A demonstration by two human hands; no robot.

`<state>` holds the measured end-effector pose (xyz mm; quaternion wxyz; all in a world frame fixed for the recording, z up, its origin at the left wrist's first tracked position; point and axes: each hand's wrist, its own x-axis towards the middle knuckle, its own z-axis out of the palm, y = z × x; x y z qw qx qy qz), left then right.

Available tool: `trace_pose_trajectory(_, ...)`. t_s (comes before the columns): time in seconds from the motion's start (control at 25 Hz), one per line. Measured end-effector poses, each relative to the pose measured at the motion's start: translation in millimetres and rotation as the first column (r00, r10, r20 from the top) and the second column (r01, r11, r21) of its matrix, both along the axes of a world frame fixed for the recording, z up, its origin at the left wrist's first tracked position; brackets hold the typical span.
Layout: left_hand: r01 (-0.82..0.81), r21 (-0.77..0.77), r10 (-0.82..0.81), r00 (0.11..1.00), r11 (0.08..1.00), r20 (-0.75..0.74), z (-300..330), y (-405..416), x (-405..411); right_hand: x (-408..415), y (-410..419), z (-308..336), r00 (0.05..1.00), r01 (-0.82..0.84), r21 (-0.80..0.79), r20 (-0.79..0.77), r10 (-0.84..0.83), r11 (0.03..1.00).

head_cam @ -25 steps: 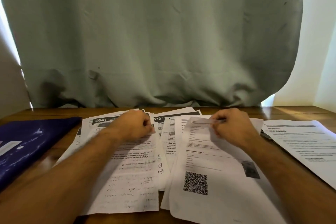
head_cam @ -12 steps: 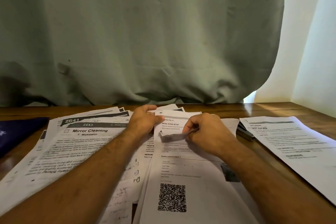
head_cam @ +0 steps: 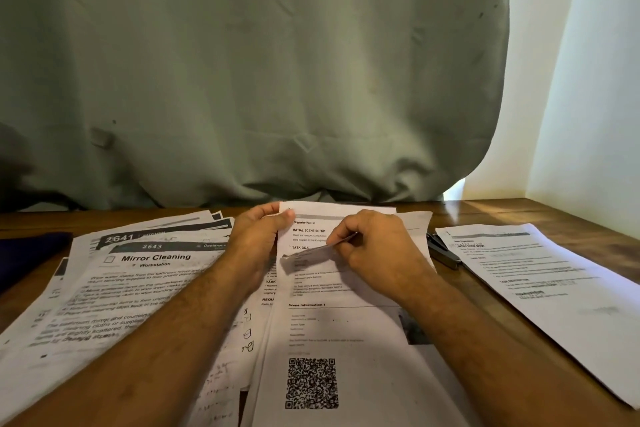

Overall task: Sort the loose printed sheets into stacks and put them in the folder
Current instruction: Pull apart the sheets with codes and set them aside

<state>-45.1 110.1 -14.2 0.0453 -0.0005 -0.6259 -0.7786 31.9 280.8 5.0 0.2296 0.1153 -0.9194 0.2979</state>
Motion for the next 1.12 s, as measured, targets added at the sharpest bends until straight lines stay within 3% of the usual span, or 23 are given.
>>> trace_pose_trajectory(0.16,-0.019,-0.134,0.013,0.999,0.991,-0.041,-3.8,4.6,2.9,1.8,-1.0,-0.3,1.000,-0.002,0.031,-0.020,0.003,1.000)
trace_pose_trajectory(0.44,-0.127,-0.068,0.128,0.992,0.990,0.013,-1.1,6.0,-2.8,3.0,6.6,2.8,0.983,-0.010,-0.030,-0.185,0.005,0.999)
trace_pose_trajectory(0.6,-0.179,0.017,0.180,0.982,0.984,-0.063,0.2,2.8,-3.7,3.4,12.8,8.1,0.960,-0.026,-0.074,-0.282,0.004,0.997)
trace_pose_trajectory(0.76,-0.125,0.093,0.137,0.982,0.988,-0.131,3.5,2.2,2.8,5.4,11.9,9.4,0.944,-0.051,-0.059,-0.329,0.029,0.997)
trace_pose_trajectory(0.92,-0.045,0.081,0.062,0.973,0.996,-0.220,4.7,3.7,9.0,8.1,10.1,8.5,0.928,-0.097,-0.041,-0.365,0.076,0.994)
trace_pose_trajectory(1.12,-0.107,0.077,0.123,0.958,0.991,-0.260,9.2,6.4,9.4,10.1,12.6,8.8,0.939,-0.117,-0.030,-0.328,0.101,0.993)
